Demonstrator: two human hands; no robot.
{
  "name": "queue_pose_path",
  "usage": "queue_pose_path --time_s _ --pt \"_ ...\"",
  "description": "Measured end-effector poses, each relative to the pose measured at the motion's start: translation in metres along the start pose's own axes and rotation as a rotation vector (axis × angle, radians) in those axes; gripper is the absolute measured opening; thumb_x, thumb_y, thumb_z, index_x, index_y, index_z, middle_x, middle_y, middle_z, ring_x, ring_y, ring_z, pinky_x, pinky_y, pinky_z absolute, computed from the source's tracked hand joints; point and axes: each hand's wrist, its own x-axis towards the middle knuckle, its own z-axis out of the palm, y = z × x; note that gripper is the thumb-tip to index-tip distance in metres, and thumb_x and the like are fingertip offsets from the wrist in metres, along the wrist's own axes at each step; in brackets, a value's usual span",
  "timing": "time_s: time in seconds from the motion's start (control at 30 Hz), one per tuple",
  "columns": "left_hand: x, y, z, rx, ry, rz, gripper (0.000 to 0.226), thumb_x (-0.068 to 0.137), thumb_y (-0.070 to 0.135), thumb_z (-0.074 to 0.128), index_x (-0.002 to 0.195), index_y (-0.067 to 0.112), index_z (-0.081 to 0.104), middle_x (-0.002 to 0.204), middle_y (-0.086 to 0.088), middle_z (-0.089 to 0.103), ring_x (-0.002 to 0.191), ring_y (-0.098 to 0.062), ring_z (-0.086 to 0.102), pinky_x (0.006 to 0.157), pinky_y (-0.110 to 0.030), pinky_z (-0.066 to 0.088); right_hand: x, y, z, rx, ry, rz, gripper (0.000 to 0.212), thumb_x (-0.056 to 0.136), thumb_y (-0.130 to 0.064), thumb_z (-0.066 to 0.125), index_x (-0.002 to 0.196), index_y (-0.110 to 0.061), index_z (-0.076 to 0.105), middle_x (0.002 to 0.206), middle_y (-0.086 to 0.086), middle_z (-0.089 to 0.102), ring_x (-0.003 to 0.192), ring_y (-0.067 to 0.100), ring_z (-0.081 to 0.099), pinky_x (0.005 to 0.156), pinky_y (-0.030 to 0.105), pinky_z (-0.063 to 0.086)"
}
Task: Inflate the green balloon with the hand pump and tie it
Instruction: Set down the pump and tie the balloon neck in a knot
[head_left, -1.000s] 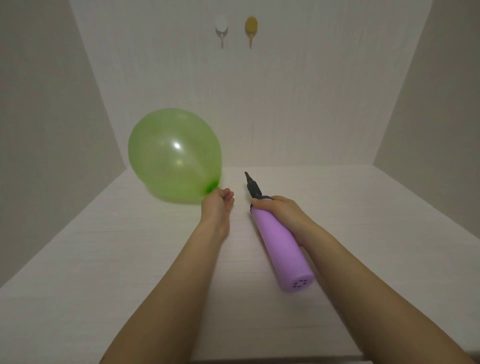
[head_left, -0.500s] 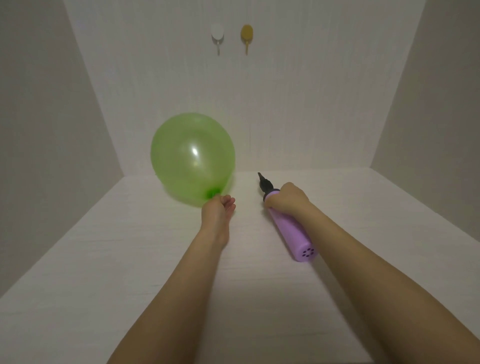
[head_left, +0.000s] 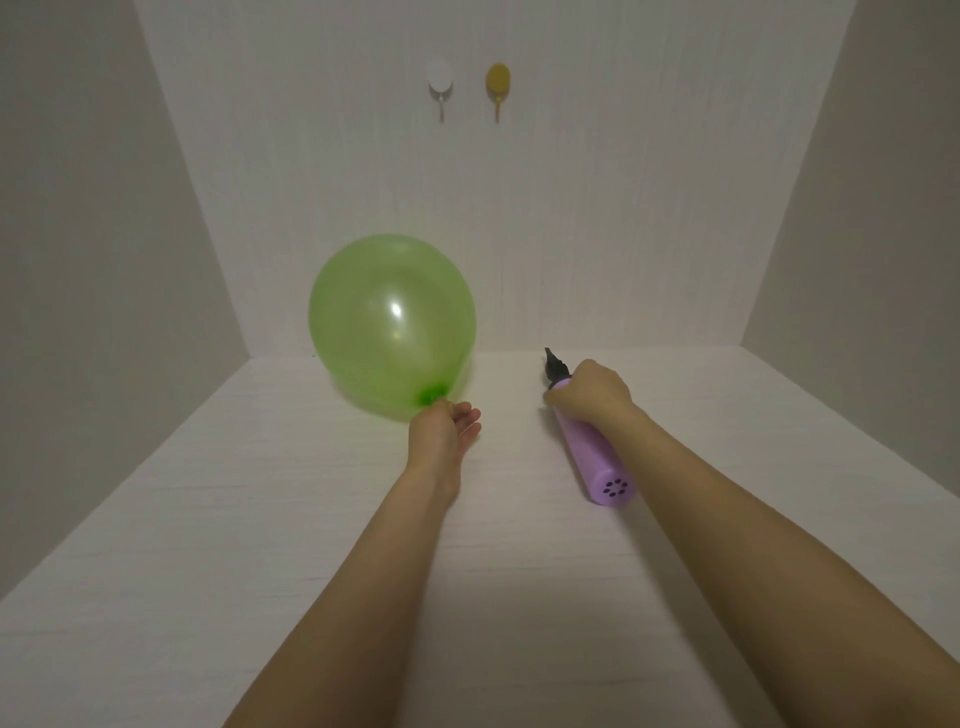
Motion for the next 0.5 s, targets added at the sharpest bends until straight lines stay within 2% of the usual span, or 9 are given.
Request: queue_pose_path --time_s 0.07,0.17,0.2,0.23,0.27,0.3,0.33,0.4,0.5 --pt "-0.001 0.001 0.001 0.075 0.002 -0.008 0.029 0.098 0.010 0.030 0.071 0.014 0.040 0.073 -0.001 0.048 0.061 -0.013 0.047 0.058 -0.021 0.042 -0.003 -0.001 0.002 -0.008 0.134 -0.085 0.025 0.086 -0.023 0.056 0.101 -0.002 0.053 0.104 0.015 0.058 0.094 0.032 0.056 0.065 0.029 0.037" --pt "-0.003 0.002 0.003 0.158 -0.029 0.003 0.029 0.096 0.012 0.031 0.068 0.017 0.036 0.069 0.002 0.043 0.051 -0.012 0.031 0.045 -0.020 0.029 -0.018 -0.015 0.007 -0.013 0.245 -0.322 0.028 0.092 -0.023 0.051 0.106 -0.003 0.064 0.115 0.016 0.064 0.110 0.032 0.057 0.083 0.034 0.043" --pt "-0.004 0.002 0.003 0.181 -0.038 0.010 0.029 0.096 0.013 0.031 0.068 0.018 0.036 0.068 0.002 0.042 0.049 -0.012 0.028 0.043 -0.020 0.026 -0.024 -0.022 0.010 0.020 0.223 -0.378 0.026 0.092 -0.023 0.051 0.096 -0.006 0.070 0.104 0.014 0.069 0.100 0.030 0.061 0.083 0.034 0.044" --pt "-0.005 0.003 0.004 0.210 -0.046 0.025 0.029 0.096 0.015 0.031 0.068 0.018 0.036 0.066 0.003 0.041 0.047 -0.011 0.027 0.042 -0.020 0.024 -0.029 -0.029 0.013 0.063 0.179 -0.411 0.028 0.091 -0.023 0.052 0.073 -0.011 0.069 0.079 0.012 0.068 0.077 0.025 0.060 0.071 0.033 0.044" --pt "-0.007 0.003 0.004 0.243 -0.056 0.039 0.030 0.097 0.016 0.030 0.068 0.018 0.036 0.064 0.004 0.040 0.046 -0.011 0.026 0.041 -0.020 0.023 -0.035 -0.037 0.016 0.112 0.124 -0.415 0.039 0.090 -0.023 0.053 0.051 -0.015 0.054 0.056 0.008 0.054 0.056 0.020 0.047 0.058 0.032 0.037" --pt "-0.008 0.004 0.004 0.282 -0.067 0.052 0.031 0.097 0.017 0.031 0.067 0.018 0.037 0.062 0.004 0.038 0.045 -0.011 0.025 0.041 -0.021 0.022 -0.039 -0.043 0.019 0.169 0.060 -0.402 0.046 0.089 -0.025 0.055 0.046 -0.016 0.040 0.049 0.007 0.044 0.050 0.018 0.036 0.052 0.031 0.029" --pt "-0.008 0.004 0.003 0.314 -0.076 0.064 0.032 0.097 0.018 0.031 0.065 0.018 0.038 0.060 0.004 0.036 0.045 -0.011 0.025 0.042 -0.020 0.021 -0.041 -0.048 0.021 0.228 -0.013 -0.376 0.046 0.088 -0.028 0.057 0.047 -0.014 0.041 0.051 0.012 0.049 0.051 0.017 0.036 0.052 0.030 0.029" --pt "-0.011 0.006 0.001 0.379 -0.071 0.088 0.033 0.094 0.017 0.034 0.062 0.017 0.042 0.057 0.004 0.035 0.045 -0.012 0.026 0.043 -0.021 0.021 -0.042 -0.054 0.025 0.362 -0.145 -0.299 0.037 0.085 -0.036 0.060 0.059 -0.009 0.059 0.075 0.019 0.069 0.065 0.018 0.051 0.063 0.028 0.040" --pt "-0.016 0.007 0.004 0.525 -0.074 0.119 0.028 0.090 0.010 0.033 0.076 0.009 0.057 0.058 -0.002 0.046 0.045 -0.014 0.034 0.041 -0.018 0.025 -0.041 -0.055 0.029 0.447 -0.252 -0.215 0.033 0.081 -0.037 0.066 0.063 -0.009 0.059 0.073 0.011 0.066 0.068 0.020 0.058 0.070 0.027 0.047"
